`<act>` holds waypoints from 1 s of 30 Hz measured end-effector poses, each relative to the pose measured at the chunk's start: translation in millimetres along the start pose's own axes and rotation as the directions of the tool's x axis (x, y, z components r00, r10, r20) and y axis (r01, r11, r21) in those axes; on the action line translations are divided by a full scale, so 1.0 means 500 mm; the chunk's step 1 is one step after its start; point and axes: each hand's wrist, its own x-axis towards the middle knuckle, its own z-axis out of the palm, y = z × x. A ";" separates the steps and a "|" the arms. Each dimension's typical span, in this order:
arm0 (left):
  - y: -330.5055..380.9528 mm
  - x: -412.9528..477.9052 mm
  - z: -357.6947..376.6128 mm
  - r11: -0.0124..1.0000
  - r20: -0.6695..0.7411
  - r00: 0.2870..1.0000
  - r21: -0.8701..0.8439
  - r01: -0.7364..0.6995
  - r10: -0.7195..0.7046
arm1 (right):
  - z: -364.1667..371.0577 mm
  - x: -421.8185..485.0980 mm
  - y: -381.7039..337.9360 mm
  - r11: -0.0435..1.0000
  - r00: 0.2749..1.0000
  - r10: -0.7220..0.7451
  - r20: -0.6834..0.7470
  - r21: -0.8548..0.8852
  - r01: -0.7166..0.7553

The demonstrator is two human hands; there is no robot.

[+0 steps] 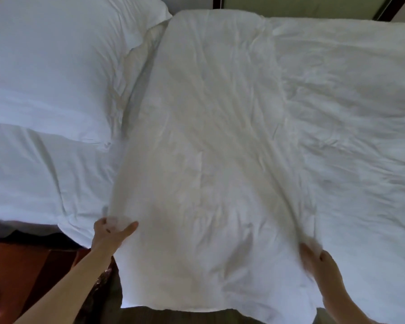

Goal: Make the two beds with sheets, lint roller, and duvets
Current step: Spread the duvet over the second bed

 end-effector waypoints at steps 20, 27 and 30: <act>-0.029 -0.075 -0.234 0.949 0.180 0.953 -0.246 -0.196 0.244 | 0.050 -0.057 -0.032 0.999 0.984 0.022 -0.176 0.034 -0.016; -0.095 0.003 -0.218 0.987 0.158 0.974 -0.003 -0.163 0.161 | 0.090 -0.047 -0.037 0.978 0.992 0.011 -0.124 -0.206 -0.036; -0.118 0.029 -0.165 0.991 0.044 0.998 0.127 -0.045 0.039 | 0.105 -0.031 -0.062 0.941 0.950 -0.063 -0.305 -0.336 -0.045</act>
